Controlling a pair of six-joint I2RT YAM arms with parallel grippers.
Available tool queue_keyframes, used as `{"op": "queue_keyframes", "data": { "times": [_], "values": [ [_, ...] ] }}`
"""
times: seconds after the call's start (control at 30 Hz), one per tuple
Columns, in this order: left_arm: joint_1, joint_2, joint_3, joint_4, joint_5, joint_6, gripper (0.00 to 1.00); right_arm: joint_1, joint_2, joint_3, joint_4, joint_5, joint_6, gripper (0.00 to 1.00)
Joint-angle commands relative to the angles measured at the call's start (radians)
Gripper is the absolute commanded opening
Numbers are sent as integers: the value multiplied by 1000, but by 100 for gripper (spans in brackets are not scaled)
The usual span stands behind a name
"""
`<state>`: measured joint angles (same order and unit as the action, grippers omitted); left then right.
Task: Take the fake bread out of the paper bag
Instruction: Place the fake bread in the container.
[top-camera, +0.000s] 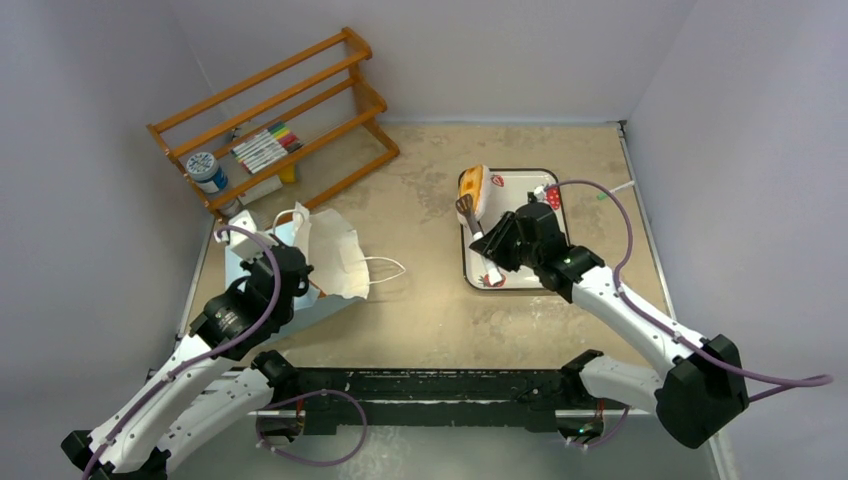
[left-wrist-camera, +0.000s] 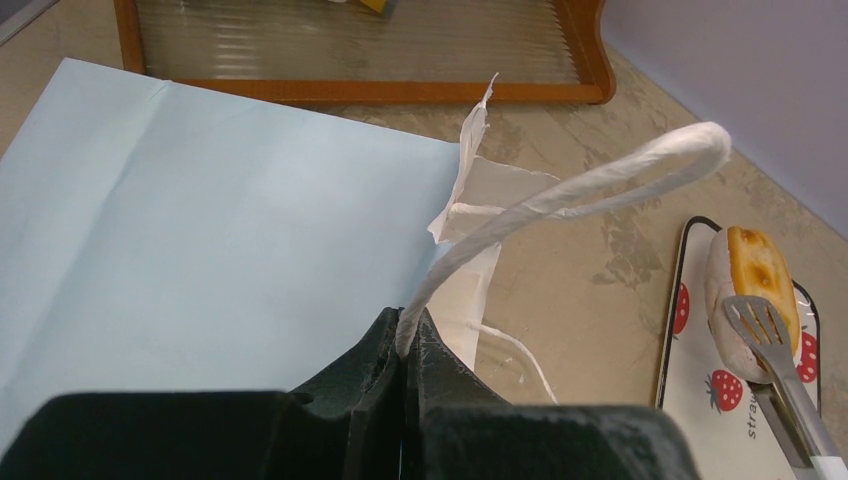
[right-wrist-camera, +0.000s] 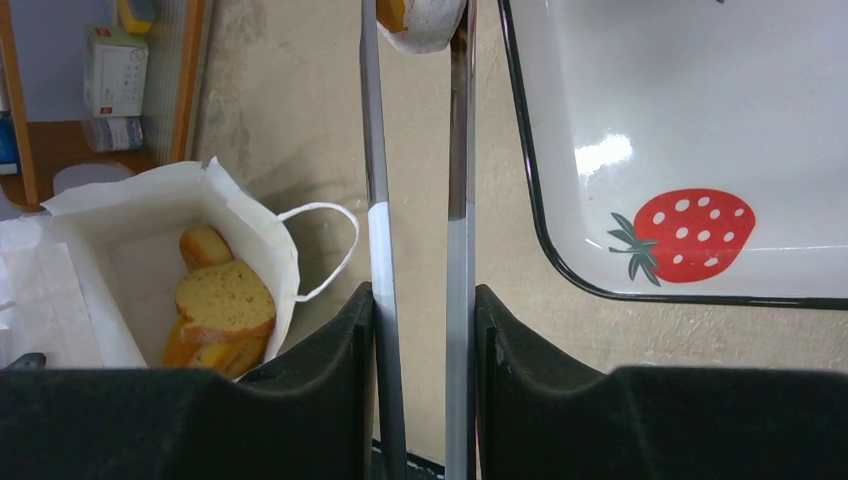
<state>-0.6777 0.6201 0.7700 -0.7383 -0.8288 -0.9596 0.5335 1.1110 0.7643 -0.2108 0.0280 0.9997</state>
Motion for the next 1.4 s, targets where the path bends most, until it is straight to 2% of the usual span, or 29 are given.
{"op": "queue_keyframes", "data": {
  "times": [0.0, 0.67, 0.83, 0.97, 1.13, 1.2, 1.37],
  "values": [
    [-3, 3, -2, 58, -9, 8, 0, -30, 1, 5, 128, -74, -31, 3],
    [-3, 7, -11, 58, -4, 3, 0, -155, 48, -72, 225, -219, -64, 10],
    [-3, 11, -10, 59, 0, 1, 0, -172, 35, -98, 215, -222, -61, 22],
    [-3, 15, -10, 62, 3, -2, 0, -180, 32, -120, 216, -232, -59, 35],
    [-3, 21, -10, 68, 5, -10, 0, -191, 35, -131, 210, -239, -63, 41],
    [-3, 23, -9, 68, 8, -10, 0, -194, 33, -133, 206, -241, -65, 47],
    [-3, 24, -11, 70, 6, -13, 0, -201, 39, -137, 202, -250, -71, 48]
  ]
}}
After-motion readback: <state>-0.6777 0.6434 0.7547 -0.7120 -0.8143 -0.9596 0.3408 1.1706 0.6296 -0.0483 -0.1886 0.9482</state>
